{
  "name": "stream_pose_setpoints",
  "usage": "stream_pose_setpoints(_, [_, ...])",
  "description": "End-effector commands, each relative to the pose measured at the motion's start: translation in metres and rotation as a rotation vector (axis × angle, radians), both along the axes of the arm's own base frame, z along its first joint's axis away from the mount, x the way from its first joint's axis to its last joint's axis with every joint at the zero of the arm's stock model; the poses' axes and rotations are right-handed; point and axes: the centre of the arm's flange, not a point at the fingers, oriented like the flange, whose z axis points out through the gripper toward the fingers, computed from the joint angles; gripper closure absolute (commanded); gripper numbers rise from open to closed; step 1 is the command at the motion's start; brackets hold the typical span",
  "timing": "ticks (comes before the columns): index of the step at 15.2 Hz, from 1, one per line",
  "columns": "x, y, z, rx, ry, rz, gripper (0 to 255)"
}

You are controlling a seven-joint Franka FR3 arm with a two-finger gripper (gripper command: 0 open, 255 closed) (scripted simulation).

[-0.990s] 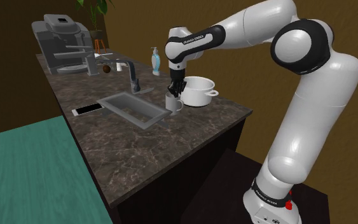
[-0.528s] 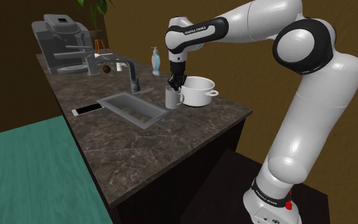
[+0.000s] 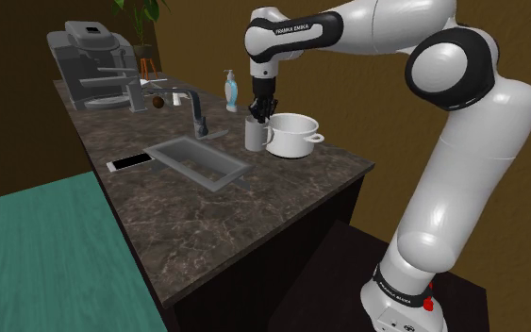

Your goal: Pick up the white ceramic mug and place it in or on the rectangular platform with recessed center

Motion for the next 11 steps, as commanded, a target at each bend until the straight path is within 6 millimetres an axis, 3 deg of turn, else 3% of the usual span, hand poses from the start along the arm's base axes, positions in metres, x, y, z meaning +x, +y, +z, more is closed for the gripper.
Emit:
stream_pose_setpoints(1, [0.0, -0.001, 0.011, 0.0, 0.0, 0.0, 255])
stream_pose_setpoints(11, [0.0, -0.001, 0.064, 0.0, 0.0, 0.0, 255])
